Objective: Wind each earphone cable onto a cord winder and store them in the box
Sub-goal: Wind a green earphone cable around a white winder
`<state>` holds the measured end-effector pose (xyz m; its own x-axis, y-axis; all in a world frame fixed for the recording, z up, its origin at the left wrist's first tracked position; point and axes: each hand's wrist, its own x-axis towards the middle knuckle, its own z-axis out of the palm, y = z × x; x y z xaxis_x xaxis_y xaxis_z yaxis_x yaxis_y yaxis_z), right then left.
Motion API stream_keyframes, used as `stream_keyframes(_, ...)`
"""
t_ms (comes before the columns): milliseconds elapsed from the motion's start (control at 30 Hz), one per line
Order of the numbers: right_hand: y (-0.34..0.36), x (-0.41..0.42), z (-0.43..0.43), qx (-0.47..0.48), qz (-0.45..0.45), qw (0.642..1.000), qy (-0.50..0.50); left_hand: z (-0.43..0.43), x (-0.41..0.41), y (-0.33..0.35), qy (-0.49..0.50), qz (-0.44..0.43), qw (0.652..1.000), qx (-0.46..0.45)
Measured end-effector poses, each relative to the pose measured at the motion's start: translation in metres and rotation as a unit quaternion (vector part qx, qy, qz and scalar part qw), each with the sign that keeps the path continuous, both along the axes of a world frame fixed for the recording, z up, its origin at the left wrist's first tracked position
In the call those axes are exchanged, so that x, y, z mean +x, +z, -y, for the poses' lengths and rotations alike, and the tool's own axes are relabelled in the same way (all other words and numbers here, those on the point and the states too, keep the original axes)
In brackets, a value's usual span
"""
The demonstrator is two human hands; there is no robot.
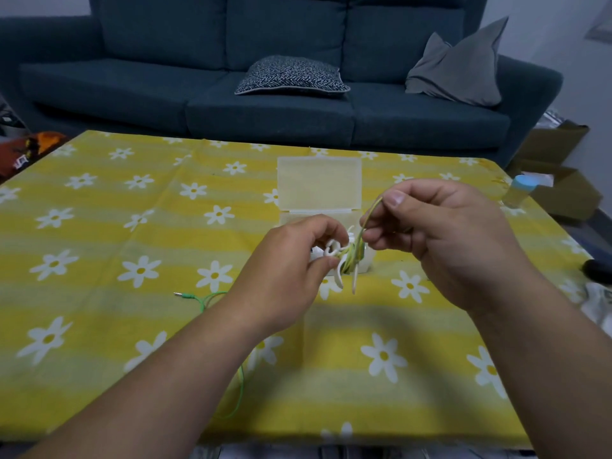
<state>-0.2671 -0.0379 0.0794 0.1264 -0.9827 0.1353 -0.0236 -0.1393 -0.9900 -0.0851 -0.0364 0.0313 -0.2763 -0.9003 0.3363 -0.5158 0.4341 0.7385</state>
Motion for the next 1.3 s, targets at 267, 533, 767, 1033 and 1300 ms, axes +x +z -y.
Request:
stream_keyframes(267, -0.019, -0.007, 0.012, -0.065, -0.174, 0.97, -0.16, -0.008, -0.005, 0.004, -0.023, 0.01, 0.999, -0.029)
stream_keyframes(533, -0.035, 0.003, 0.011, 0.142, -0.176, 0.973, -0.036, -0.007, -0.004, 0.003, -0.024, -0.172, 0.984, 0.041)
stream_keyframes(767, -0.033, 0.017, -0.002, 0.187, -0.184, 0.954, 0.146, 0.006, 0.005, -0.002, 0.1, -0.193, 0.976, 0.03)
stream_keyframes(1033, -0.026, 0.021, -0.008, 0.184, -0.27, 0.932, 0.156, 0.003, 0.006, -0.003, 0.134, -0.068, 0.988, -0.029)
stream_keyframes(1300, -0.017, 0.02, -0.012, 0.142, -0.335, 0.926, 0.104, 0.005, 0.005, -0.005, 0.148, 0.078, 0.982, -0.09)
